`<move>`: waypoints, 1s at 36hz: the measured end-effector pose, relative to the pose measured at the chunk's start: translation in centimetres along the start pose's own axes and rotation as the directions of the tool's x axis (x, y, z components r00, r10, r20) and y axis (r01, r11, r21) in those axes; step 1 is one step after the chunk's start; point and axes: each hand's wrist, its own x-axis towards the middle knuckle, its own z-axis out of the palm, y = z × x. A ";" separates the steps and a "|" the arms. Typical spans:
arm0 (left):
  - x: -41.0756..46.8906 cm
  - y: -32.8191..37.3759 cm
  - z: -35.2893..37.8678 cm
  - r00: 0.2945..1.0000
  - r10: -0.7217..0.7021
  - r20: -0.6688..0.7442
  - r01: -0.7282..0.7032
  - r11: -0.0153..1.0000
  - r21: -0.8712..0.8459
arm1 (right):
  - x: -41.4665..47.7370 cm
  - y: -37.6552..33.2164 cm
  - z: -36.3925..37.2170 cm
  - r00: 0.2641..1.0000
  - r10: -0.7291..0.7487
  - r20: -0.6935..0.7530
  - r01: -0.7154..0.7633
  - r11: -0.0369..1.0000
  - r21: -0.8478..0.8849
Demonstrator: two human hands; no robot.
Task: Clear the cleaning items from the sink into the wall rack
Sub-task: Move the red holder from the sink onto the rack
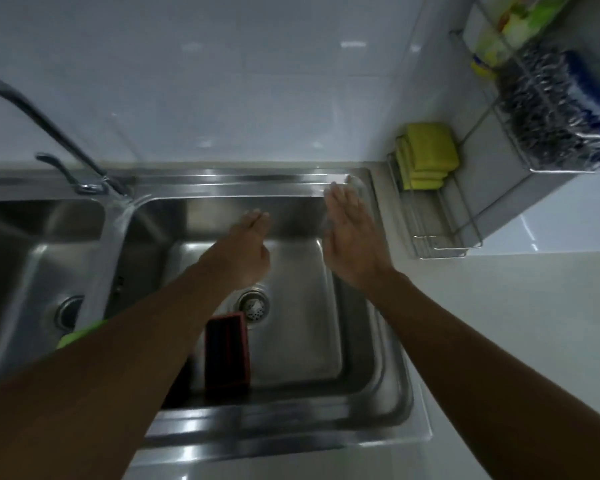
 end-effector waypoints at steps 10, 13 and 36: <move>-10.1 -15.8 0.1 0.985 -0.112 -0.128 0.129 0.983 0.130 | -4.8 -13.1 8.9 0.938 -0.175 0.299 0.129 0.978 0.167; -12.4 -19.1 1.2 0.977 -0.155 -0.145 0.173 0.978 0.117 | -6.2 -15.5 11.4 0.907 -0.168 0.386 0.101 0.977 0.188; -14.2 -23.5 5.7 0.968 -0.106 -0.226 0.133 0.985 0.108 | -7.6 -17.3 24.1 0.791 -0.034 0.612 0.012 0.999 0.040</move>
